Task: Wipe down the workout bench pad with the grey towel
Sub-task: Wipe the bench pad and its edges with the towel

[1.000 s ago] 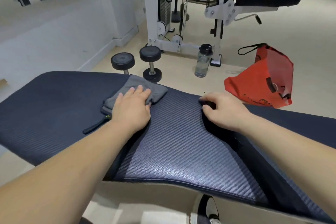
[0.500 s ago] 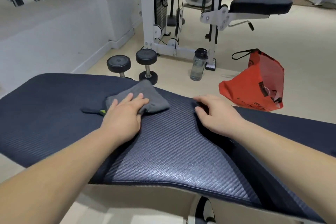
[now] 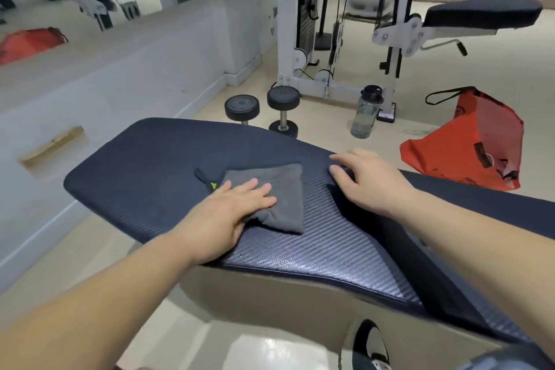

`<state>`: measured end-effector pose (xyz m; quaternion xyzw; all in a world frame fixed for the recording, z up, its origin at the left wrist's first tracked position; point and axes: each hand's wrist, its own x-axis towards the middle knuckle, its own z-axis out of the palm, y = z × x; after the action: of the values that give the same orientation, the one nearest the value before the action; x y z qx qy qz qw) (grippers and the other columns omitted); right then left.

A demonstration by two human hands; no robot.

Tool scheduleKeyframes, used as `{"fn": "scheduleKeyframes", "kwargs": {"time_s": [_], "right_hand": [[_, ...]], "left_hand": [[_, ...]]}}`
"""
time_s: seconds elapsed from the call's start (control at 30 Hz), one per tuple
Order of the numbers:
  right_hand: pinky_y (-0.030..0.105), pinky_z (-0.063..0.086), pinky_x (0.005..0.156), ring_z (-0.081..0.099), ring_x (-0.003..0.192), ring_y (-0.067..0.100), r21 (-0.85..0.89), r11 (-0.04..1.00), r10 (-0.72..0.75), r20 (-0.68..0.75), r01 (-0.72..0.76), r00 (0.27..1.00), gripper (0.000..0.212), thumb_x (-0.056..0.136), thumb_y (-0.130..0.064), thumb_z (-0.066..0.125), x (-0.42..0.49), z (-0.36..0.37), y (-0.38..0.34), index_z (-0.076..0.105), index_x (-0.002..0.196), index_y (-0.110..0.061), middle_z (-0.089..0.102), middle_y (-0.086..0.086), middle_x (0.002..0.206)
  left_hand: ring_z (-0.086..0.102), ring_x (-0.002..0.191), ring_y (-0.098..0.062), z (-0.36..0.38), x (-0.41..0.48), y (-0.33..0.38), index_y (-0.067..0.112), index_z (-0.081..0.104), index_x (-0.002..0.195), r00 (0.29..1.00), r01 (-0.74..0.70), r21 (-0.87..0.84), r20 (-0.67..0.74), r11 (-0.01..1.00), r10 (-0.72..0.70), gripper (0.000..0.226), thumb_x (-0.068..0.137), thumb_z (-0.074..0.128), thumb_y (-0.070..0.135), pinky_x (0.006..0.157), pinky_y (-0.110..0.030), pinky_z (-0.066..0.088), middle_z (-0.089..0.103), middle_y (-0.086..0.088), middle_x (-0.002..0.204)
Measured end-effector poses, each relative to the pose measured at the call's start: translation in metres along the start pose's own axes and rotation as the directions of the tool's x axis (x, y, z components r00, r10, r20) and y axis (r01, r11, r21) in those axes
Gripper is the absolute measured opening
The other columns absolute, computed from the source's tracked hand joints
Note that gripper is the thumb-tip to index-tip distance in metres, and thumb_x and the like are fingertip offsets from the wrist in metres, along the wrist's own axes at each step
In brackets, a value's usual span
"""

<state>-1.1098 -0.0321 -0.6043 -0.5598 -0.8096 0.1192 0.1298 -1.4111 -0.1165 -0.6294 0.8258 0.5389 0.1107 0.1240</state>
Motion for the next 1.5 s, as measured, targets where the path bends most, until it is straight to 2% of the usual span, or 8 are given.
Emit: {"fn": "scheduleKeyframes", "kwargs": {"time_s": [0.17,0.43,0.57,0.7,0.97,1.27,1.33,1.5], "right_hand": [[0.04,0.048,0.103,0.053,0.131,0.019,-0.064,0.996,-0.056,0.028,0.057,0.998,0.045,0.105,-0.048,0.043,0.001,0.008,-0.025,0.06,0.141,-0.026,0.063,-0.004,0.13],[0.042,0.045,0.107,0.047,0.137,0.021,-0.057,0.996,-0.07,0.008,0.07,0.998,0.052,0.106,-0.048,0.04,0.017,0.021,-0.057,0.048,0.152,-0.025,0.06,-0.001,0.139],[0.043,0.046,0.106,0.047,0.136,0.022,-0.062,0.994,-0.085,0.029,0.087,0.996,0.051,0.106,-0.049,0.04,0.028,0.029,-0.079,0.051,0.15,-0.025,0.059,-0.001,0.138],[0.045,0.047,0.106,0.048,0.134,0.021,-0.058,0.991,-0.117,0.06,0.121,0.991,0.049,0.105,-0.049,0.042,0.031,0.037,-0.096,0.056,0.145,-0.024,0.059,-0.001,0.134],[0.04,0.047,0.102,0.051,0.129,0.021,-0.073,0.991,-0.11,0.057,0.114,0.992,0.043,0.105,-0.046,0.044,0.013,0.034,-0.095,0.064,0.136,-0.025,0.061,-0.002,0.127],[0.043,0.05,0.1,0.057,0.123,0.026,-0.052,0.997,0.052,0.021,-0.051,0.998,0.043,0.104,-0.046,0.045,-0.004,-0.008,-0.037,0.069,0.13,-0.021,0.065,0.003,0.123],[0.039,0.051,0.095,0.058,0.121,0.025,-0.093,0.992,0.087,0.019,-0.085,0.996,0.042,0.104,-0.047,0.045,-0.014,-0.017,-0.022,0.07,0.127,-0.023,0.065,0.001,0.122],[0.036,0.049,0.078,0.062,0.107,0.028,-0.126,0.96,0.244,-0.065,-0.25,0.968,0.04,0.105,-0.047,0.042,-0.043,-0.042,0.022,0.073,0.111,-0.022,0.067,0.003,0.108]], "left_hand": [[0.011,0.158,-0.021,-0.01,-0.01,-0.002,0.034,0.035,0.155,0.861,0.506,-0.031,-0.036,0.862,-0.507,0.057,0.102,0.042,0.014,0.126,-0.052,0.011,0.019,0.008,0.169],[0.001,0.152,0.01,-0.005,-0.046,0.014,0.041,0.041,0.152,0.976,-0.141,-0.141,0.143,0.98,0.161,0.069,0.095,0.044,0.001,0.124,-0.021,-0.008,0.022,0.03,0.162],[0.014,0.153,0.001,-0.022,-0.052,-0.05,0.036,0.048,0.148,0.979,0.195,-0.073,-0.047,0.978,-0.199,0.068,0.093,0.045,-0.003,0.129,-0.037,0.008,0.031,0.02,0.162],[0.017,0.157,-0.021,-0.027,-0.056,-0.051,0.031,0.037,0.153,0.805,0.591,0.066,-0.112,0.804,-0.583,0.057,0.1,0.04,0.011,0.125,-0.05,0.019,0.024,0.006,0.169],[0.004,0.157,-0.007,-0.003,-0.07,0.055,0.04,0.022,0.157,0.99,0.014,0.143,0.138,0.99,-0.034,0.067,0.1,0.039,0.008,0.127,-0.049,0.008,0.01,0.019,0.169],[0.044,0.142,-0.028,-0.012,-0.02,0.063,0.032,0.051,0.124,0.865,0.493,0.077,0.059,0.866,-0.498,0.028,0.1,0.041,0.02,0.106,-0.055,0.043,0.057,-0.004,0.143],[0.056,0.12,-0.027,-0.012,-0.008,0.094,0.031,0.052,0.114,0.907,0.401,0.106,0.094,0.91,-0.411,0.018,0.103,0.037,0.033,0.089,-0.044,0.047,0.065,-0.002,0.117],[0.038,0.137,-0.019,-0.002,0.036,0.121,0.039,0.049,0.13,0.976,0.062,0.2,0.195,0.978,-0.102,0.029,0.104,0.039,0.034,0.099,-0.05,0.037,0.042,0.017,0.153]]}}
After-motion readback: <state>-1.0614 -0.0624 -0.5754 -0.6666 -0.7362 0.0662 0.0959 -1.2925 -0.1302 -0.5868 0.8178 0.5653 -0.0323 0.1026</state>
